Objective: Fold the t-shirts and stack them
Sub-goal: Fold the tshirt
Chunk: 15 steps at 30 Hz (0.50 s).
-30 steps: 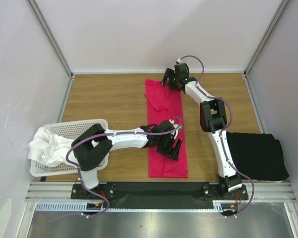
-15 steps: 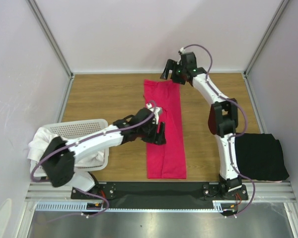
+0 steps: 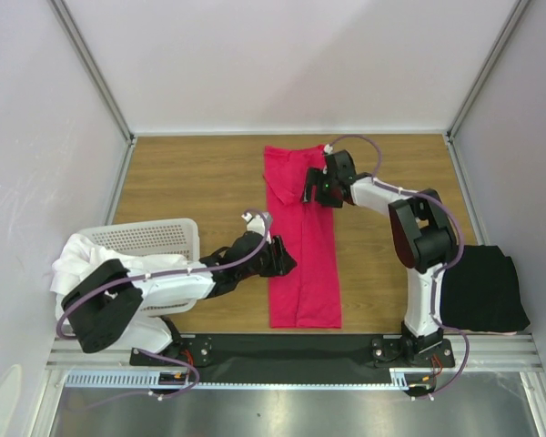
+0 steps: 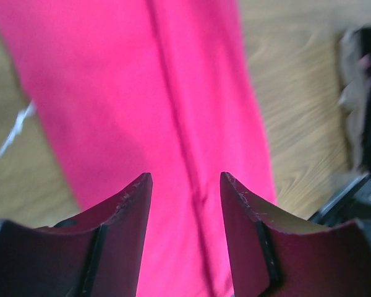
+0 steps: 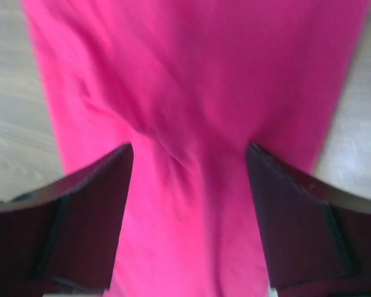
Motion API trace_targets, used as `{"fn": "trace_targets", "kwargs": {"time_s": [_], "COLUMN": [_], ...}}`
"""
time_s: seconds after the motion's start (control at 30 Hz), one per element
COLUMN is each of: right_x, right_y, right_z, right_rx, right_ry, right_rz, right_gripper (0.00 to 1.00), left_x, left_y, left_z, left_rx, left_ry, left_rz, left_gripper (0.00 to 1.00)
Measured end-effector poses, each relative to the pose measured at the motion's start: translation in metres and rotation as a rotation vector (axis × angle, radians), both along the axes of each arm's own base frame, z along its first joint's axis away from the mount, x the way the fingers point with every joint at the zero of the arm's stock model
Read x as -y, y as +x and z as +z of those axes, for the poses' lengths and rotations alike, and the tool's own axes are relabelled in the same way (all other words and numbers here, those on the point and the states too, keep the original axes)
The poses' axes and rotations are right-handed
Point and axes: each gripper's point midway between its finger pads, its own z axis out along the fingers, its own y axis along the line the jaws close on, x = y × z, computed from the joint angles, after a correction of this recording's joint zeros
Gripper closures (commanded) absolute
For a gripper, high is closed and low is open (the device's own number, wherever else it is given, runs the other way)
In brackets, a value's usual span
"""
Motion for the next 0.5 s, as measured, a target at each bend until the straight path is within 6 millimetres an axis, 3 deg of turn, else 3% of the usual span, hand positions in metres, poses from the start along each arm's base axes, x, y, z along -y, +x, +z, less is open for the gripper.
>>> {"fn": "trace_targets", "kwargs": {"time_s": [0.1, 0.33, 0.5], "right_x": [0.008, 0.015, 0.02], "right_y": [-0.007, 0.007, 0.01], "right_z": [0.012, 0.084, 0.094], "right_rx": [0.038, 0.224, 0.256], "right_ry": [0.003, 0.052, 0.057], "right_rz": [-0.025, -0.081, -0.098], "right_gripper": [0.23, 0.23, 0.23], "left_x": [0.01, 0.034, 0.039], "left_y": [0.014, 0.045, 0.069], "left_z": [0.011, 0.008, 0.002], "left_rx": [0.057, 0.109, 0.13], "left_ry": [-0.046, -0.047, -0.038], "left_rz": [0.019, 0.029, 0.042], "left_gripper": [0.5, 0.54, 0.54]}}
